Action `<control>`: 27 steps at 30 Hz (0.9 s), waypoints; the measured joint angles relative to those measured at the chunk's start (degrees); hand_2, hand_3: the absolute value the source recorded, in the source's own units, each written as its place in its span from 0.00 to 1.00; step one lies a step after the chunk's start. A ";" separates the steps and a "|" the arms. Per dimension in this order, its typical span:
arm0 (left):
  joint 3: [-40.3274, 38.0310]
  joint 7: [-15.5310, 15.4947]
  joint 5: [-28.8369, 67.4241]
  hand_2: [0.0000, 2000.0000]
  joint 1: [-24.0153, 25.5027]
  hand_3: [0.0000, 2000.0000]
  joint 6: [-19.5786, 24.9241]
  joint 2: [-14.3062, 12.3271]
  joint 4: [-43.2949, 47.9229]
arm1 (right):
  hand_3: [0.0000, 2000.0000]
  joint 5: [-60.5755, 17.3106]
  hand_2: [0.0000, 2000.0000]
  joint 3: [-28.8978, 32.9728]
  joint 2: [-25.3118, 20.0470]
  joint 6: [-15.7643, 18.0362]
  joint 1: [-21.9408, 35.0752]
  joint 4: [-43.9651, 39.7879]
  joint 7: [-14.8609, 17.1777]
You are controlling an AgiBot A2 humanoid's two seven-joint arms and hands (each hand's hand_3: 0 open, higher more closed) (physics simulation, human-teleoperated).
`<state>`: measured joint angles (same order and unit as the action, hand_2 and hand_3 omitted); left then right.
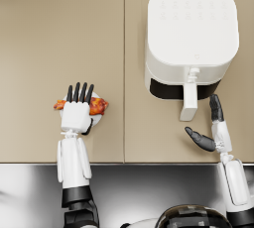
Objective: Pick up the drumstick and place it into the air fryer
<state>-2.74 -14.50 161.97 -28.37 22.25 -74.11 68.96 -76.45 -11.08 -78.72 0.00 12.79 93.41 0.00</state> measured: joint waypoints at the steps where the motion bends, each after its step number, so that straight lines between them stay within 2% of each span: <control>1: 0.09 0.14 1.88 0.00 -0.18 0.00 0.01 -0.07 -0.58 | 0.00 0.00 0.00 0.13 -0.13 0.00 0.07 -0.05 0.00; 5: 0.19 0.21 5.33 0.00 -1.69 0.00 -0.51 -0.22 -3.32 | 0.00 0.00 0.00 0.63 -0.68 0.00 0.40 -0.11 0.00; 11: 1.73 -0.14 6.39 0.00 -6.39 0.00 -3.80 -0.18 -11.70 | 0.00 0.01 0.00 1.52 -1.32 0.00 0.55 -0.38 0.00; 12: 2.20 -0.53 6.40 0.68 -7.12 0.16 -4.53 -0.09 -12.94 | 0.00 0.01 0.00 1.58 -1.42 0.00 0.56 -0.39 0.00; 13: 2.67 -0.76 6.42 1.00 -7.45 0.33 -4.49 -0.01 -14.06 | 0.00 0.01 0.00 1.66 -1.53 0.00 0.58 -0.36 0.00; 14: 3.25 -0.99 6.46 1.00 -7.63 0.49 -5.08 0.13 -14.88 | 0.00 0.01 0.00 1.78 -1.62 0.00 0.57 -0.38 0.00; 17: 4.88 -2.05 6.45 1.00 -8.86 0.98 -12.34 0.45 -16.92 | 0.00 0.01 0.00 1.78 -1.96 0.00 0.73 -0.13 0.00; 19: 5.76 -1.97 6.49 1.00 -8.92 1.00 -14.25 0.60 -17.22 | 0.00 0.01 0.00 1.69 -2.17 0.00 0.83 -0.20 0.00; 21: 6.26 -1.45 6.58 1.00 -7.61 1.00 -14.23 0.67 -14.83 | 0.00 0.01 0.00 1.50 -2.44 0.00 1.11 -1.54 0.00; 22: 6.43 -0.27 6.61 1.00 -6.58 1.00 -14.22 0.74 -12.19 | 0.00 0.01 0.00 1.31 -2.58 0.00 1.26 -2.59 0.00; 23: 6.49 1.80 6.62 1.00 -5.68 1.00 -15.35 0.77 -9.44 | 0.00 0.01 0.00 1.04 -2.71 0.00 1.37 -3.61 0.00; 25: 6.46 8.12 6.62 1.00 -4.06 1.00 -16.87 0.82 -3.14 | 0.00 0.01 0.00 0.50 -2.93 0.00 1.49 -5.49 0.00; 27: 6.18 11.33 6.61 1.00 -2.93 1.00 -17.68 0.80 2.81 | 0.00 0.01 0.00 0.07 -3.14 0.00 1.54 -7.05 0.00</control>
<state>3.45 -3.17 168.58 -31.30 4.58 -73.31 71.77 -76.44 -11.01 -81.86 0.00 14.33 86.36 0.00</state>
